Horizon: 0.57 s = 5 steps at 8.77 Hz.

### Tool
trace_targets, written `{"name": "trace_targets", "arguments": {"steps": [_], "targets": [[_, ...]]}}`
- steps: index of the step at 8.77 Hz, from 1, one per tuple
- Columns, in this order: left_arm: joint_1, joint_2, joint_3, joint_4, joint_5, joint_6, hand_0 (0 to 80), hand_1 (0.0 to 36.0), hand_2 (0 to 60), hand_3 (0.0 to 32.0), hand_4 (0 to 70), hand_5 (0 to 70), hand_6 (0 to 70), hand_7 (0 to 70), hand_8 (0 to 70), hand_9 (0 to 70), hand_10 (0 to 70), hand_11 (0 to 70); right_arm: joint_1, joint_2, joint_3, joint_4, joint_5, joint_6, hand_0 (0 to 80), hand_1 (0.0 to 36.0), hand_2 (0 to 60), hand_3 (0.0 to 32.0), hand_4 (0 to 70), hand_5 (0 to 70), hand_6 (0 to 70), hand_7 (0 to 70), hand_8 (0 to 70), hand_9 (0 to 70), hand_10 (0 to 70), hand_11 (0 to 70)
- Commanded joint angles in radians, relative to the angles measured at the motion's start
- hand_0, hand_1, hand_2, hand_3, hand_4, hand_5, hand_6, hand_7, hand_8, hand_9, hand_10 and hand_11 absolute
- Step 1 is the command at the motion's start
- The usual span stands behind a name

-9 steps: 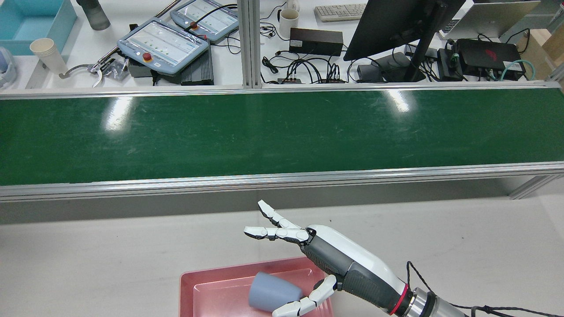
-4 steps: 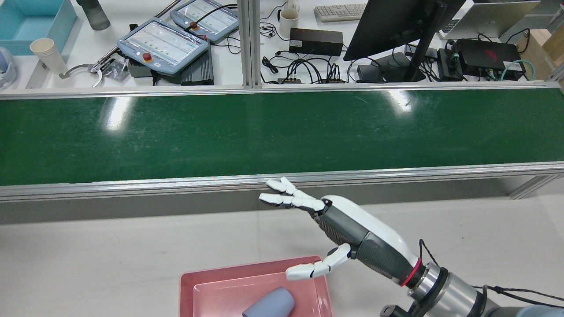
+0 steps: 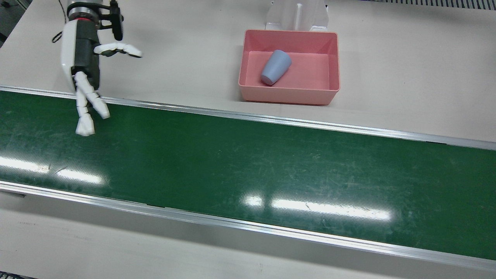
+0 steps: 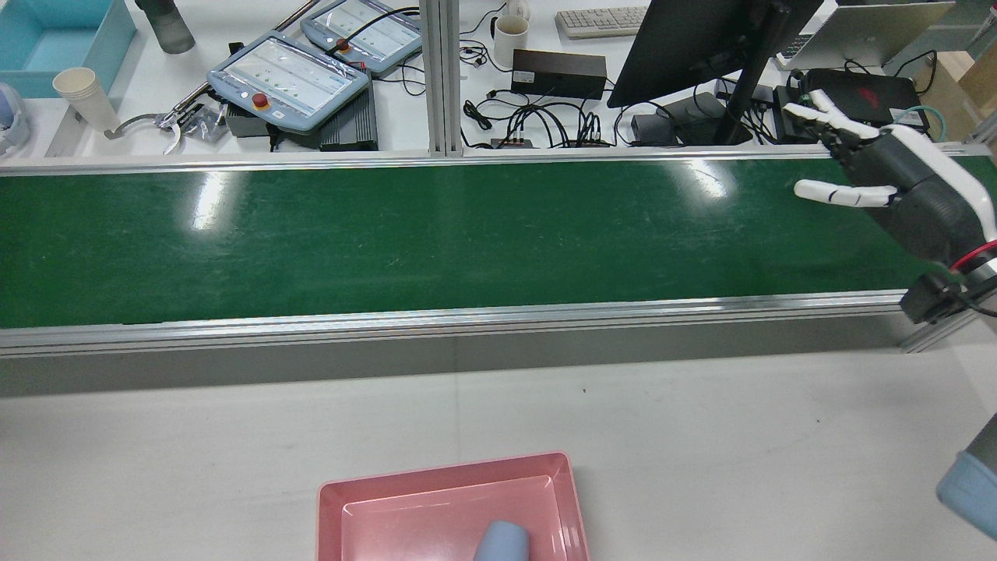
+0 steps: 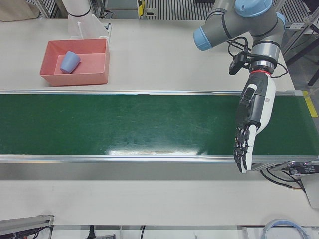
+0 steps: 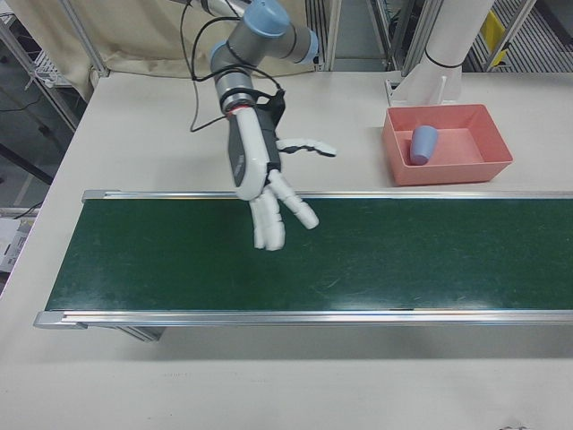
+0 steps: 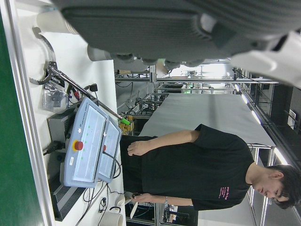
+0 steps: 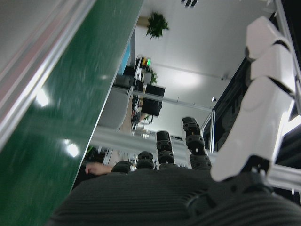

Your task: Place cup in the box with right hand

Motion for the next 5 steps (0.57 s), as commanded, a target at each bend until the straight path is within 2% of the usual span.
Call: {"name": "trace_targets", "arguments": {"steps": [1,2,3,5], "targets": [[0.0,0.0,0.0,0.0,0.0,0.0,0.0,0.0,0.0,0.0,0.0,0.0,0.0,0.0,0.0,0.0,0.0,0.0,0.244,0.018,-0.294,0.072,-0.078,0.007,44.7,16.0,18.1,0.0,0.0,4.2,1.8,0.5,0.2,2.6,0.0,0.0],[0.0,0.0,0.0,0.0,0.0,0.0,0.0,0.0,0.0,0.0,0.0,0.0,0.0,0.0,0.0,0.0,0.0,0.0,0.276,0.077,-0.343,0.07,-0.08,0.004,43.2,12.4,7.4,0.0,0.0,3.4,1.1,0.0,0.0,0.5,0.0,0.0],[0.0,0.0,0.0,0.0,0.0,0.0,0.0,0.0,0.0,0.0,0.0,0.0,0.0,0.0,0.0,0.0,0.0,0.0,0.281,0.087,-0.347,0.07,-0.081,0.005,39.7,9.9,5.8,0.0,0.0,2.6,0.7,0.0,0.0,0.0,0.0,0.0],[0.0,0.0,0.0,0.0,0.0,0.0,0.0,0.0,0.0,0.0,0.0,0.0,0.0,0.0,0.0,0.0,0.0,0.0,0.284,0.09,-0.338,0.072,-0.086,0.005,39.4,10.3,8.3,0.0,0.0,2.7,1.3,1.6,0.0,0.1,0.0,0.0]]}}
